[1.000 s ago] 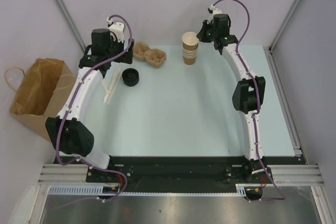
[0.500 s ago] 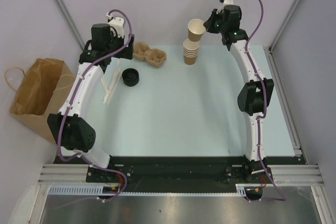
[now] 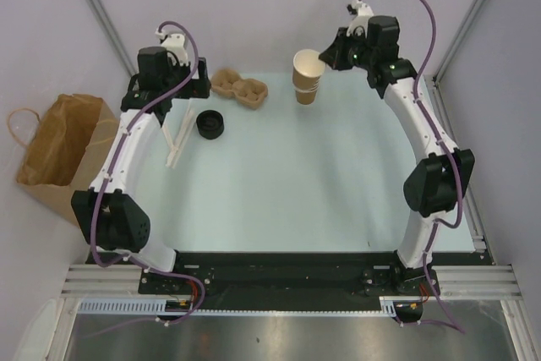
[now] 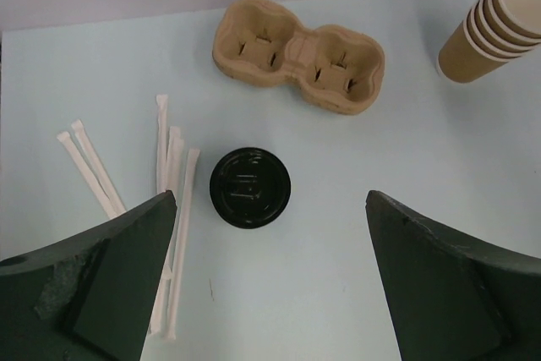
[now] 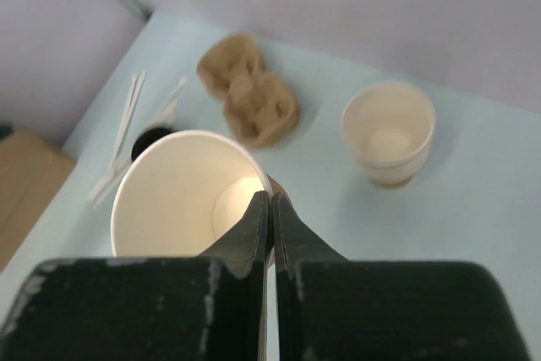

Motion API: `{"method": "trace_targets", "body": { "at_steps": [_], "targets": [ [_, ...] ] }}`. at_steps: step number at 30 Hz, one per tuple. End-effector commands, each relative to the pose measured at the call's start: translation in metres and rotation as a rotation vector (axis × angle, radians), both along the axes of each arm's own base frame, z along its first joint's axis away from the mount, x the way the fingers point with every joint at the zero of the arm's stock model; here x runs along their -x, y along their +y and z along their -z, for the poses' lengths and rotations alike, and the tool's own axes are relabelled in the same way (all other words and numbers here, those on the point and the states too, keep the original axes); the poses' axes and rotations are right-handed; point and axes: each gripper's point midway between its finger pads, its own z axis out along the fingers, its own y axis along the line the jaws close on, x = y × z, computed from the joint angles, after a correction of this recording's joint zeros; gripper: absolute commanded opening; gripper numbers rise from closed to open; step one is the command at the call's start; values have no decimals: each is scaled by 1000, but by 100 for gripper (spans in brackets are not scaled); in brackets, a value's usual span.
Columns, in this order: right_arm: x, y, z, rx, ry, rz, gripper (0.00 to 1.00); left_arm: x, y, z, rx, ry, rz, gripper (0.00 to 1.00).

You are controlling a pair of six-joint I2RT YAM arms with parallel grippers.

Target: Pack the takeout coffee

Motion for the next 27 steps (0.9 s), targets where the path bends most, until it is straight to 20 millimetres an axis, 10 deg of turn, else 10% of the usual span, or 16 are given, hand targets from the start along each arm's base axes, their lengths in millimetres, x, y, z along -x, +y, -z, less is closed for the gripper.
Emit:
{"method": "trace_targets", "body": {
  "at_steps": [1, 10, 27],
  "targets": [
    [57, 25, 15, 55, 11, -169, 0, 12, -2, -15, 81, -104, 42, 100],
    [143, 59, 115, 172, 74, -375, 0, 39, -13, 15, 74, -3, 135, 100],
    [235, 109, 182, 242, -56, -672, 0, 71, -8, 45, 5, 47, 172, 99]
  ]
}}
